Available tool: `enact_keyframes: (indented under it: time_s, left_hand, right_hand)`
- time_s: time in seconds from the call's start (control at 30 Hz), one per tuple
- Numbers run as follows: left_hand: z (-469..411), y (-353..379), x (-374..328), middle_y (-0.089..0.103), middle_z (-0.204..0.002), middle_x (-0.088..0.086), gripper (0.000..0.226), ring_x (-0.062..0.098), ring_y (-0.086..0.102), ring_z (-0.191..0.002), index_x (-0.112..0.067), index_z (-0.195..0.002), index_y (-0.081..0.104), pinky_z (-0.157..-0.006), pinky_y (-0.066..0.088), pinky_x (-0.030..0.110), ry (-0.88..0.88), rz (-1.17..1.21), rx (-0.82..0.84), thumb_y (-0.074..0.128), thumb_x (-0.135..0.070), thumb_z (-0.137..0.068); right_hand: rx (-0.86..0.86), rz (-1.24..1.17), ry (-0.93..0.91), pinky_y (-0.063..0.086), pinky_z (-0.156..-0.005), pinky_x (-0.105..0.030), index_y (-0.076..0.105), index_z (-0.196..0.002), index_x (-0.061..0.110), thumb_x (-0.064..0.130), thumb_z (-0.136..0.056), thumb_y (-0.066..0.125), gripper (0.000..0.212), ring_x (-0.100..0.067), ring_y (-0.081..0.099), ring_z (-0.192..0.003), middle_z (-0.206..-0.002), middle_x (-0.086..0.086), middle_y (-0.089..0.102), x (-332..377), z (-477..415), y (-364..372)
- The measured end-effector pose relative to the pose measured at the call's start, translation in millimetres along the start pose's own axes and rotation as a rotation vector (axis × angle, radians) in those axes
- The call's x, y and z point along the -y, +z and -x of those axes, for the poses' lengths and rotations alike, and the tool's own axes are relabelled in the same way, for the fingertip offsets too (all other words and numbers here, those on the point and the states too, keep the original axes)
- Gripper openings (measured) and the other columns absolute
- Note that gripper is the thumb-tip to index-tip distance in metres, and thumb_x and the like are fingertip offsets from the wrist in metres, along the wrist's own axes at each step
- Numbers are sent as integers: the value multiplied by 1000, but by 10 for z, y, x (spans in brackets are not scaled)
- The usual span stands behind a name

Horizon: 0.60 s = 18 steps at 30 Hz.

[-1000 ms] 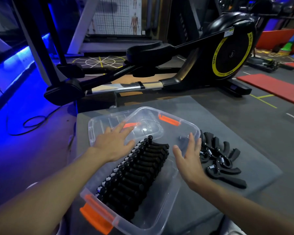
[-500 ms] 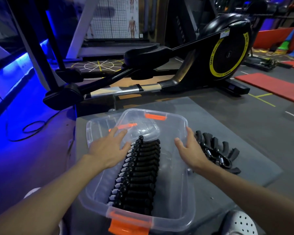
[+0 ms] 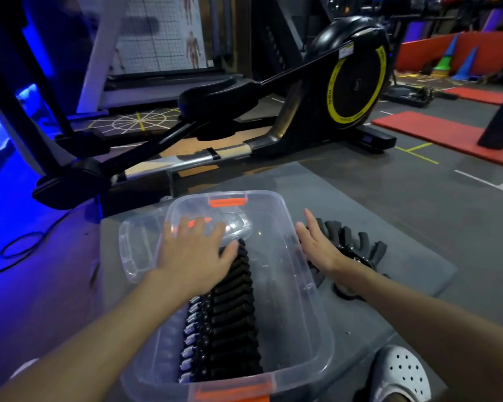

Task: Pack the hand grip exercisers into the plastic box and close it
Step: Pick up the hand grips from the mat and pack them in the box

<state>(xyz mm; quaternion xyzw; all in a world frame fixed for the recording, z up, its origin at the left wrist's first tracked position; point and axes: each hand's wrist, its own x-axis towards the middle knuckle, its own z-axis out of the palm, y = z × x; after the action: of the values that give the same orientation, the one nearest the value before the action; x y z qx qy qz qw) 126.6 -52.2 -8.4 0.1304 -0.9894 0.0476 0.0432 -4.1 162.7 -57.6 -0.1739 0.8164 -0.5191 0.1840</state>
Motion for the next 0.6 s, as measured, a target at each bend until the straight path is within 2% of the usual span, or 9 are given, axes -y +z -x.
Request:
enact_keyframes:
  time_s: [0.03,0.1,0.17,0.2,0.27,0.37,0.47,0.53,0.6]
  left_hand:
    - [-50,-23,-157,46,-143,6,71,30,37,-134,-37,-139,36,-110,25,53,71,25,-36,2,-64,-82]
    - [-171,-39,-505,39,-150,7,69,28,30,-141,-33,-142,34,-113,24,50,213,84,-62,5,-60,-87]
    - [-309,-18,-846,29,-156,11,67,28,21,-146,-28,-147,33,-116,22,47,305,173,-38,11,-57,-90]
    - [-381,-1,-997,27,-158,12,67,28,19,-147,-27,-147,33,-117,20,46,334,208,-19,13,-56,-90]
    - [-531,52,-1256,23,-159,12,62,26,15,-149,-27,-146,34,-119,15,45,379,222,5,16,-56,-94]
    - [-705,186,-1487,21,-161,11,56,23,8,-151,-28,-146,34,-122,4,43,393,237,60,23,-54,-98]
    - [-741,348,-1551,22,-161,5,55,22,5,-151,-30,-145,38,-122,0,42,390,222,96,24,-55,-98]
    - [-724,427,-1552,23,-160,1,57,23,4,-151,-30,-144,41,-122,-1,42,393,206,79,21,-57,-97]
    - [-732,458,-1551,24,-159,-1,63,24,6,-150,-32,-142,43,-122,0,43,396,193,59,16,-59,-92]
  right_hand:
    - [-42,14,19,28,-114,-34,-2,-154,30,56,-97,32,71,-11,42,-130,-143,7,40,-102,-34,-65]
    - [-124,62,75,31,-105,-28,4,-154,22,49,-100,33,68,-12,46,-119,-130,3,47,-313,-47,-237]
    - [-194,109,155,33,-98,-29,8,-154,17,45,-101,35,66,-17,51,-116,-118,-4,56,-590,-12,-439]
    - [-211,133,200,34,-101,-31,10,-154,16,45,-101,36,66,-21,51,-122,-117,-3,56,-723,27,-545]
    - [-244,149,286,32,-106,-33,15,-152,11,42,-101,36,63,-26,47,-128,-129,-8,54,-976,103,-746]
    - [-325,144,369,34,-99,-28,29,-146,7,37,-102,39,54,-25,51,-120,-135,-14,53,-1322,211,-932]
    - [-322,235,445,32,-105,-35,34,-142,15,46,-100,38,53,-27,49,-127,-138,-9,53,-1664,255,-929]
    - [-290,463,515,26,-107,-44,37,-140,27,56,-97,35,52,-26,45,-129,-134,-1,56,-1832,279,-884]
    - [-311,602,487,26,-105,-46,36,-139,32,57,-95,35,51,-25,45,-128,-130,2,59,-1882,297,-846]
